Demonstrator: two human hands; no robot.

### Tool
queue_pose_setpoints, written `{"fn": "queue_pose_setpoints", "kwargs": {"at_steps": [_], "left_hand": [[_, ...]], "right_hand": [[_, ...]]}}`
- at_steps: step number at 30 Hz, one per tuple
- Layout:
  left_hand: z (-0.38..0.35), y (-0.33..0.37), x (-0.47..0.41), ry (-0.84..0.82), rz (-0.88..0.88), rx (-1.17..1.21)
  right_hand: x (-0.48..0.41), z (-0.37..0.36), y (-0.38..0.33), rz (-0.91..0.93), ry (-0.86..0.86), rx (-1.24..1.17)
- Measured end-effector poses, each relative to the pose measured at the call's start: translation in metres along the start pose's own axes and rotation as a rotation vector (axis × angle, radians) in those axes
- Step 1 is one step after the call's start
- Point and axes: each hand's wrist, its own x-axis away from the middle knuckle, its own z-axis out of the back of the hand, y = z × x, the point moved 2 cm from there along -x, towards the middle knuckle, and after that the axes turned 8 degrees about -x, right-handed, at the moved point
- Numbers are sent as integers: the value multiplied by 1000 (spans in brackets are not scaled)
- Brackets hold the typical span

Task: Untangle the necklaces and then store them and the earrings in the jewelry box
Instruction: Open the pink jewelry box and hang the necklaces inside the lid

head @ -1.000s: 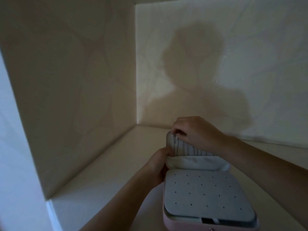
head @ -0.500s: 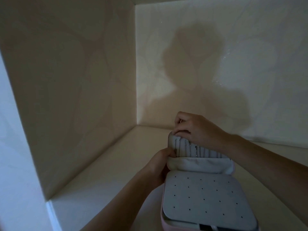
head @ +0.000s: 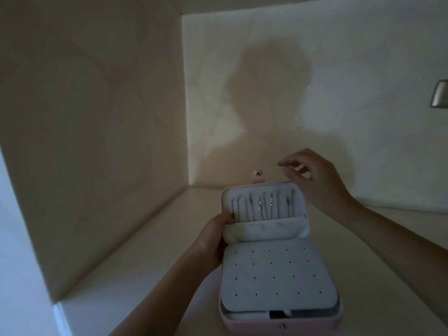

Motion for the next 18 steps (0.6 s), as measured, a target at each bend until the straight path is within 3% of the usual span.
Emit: {"fn": "queue_pose_setpoints", "kwargs": {"at_steps": [4,6,10,15,18], "left_hand": [[0,0,2,31,1,-13],[-2,0,5,4,-8,-11],[-9,-3,9,-106,-36,-48],[-22,-13,11,-200,-52,-176],[-24,-15,12,-223,-146,-347]], "right_hand": [[31,10,25,-595,-156,-354],[51,8,27,-759,-278,-549],[87,-5,32,-839,-396,-618],[101,-9,38,-726,-264,-538],[97,1,39,-703,-285,-504]]}}
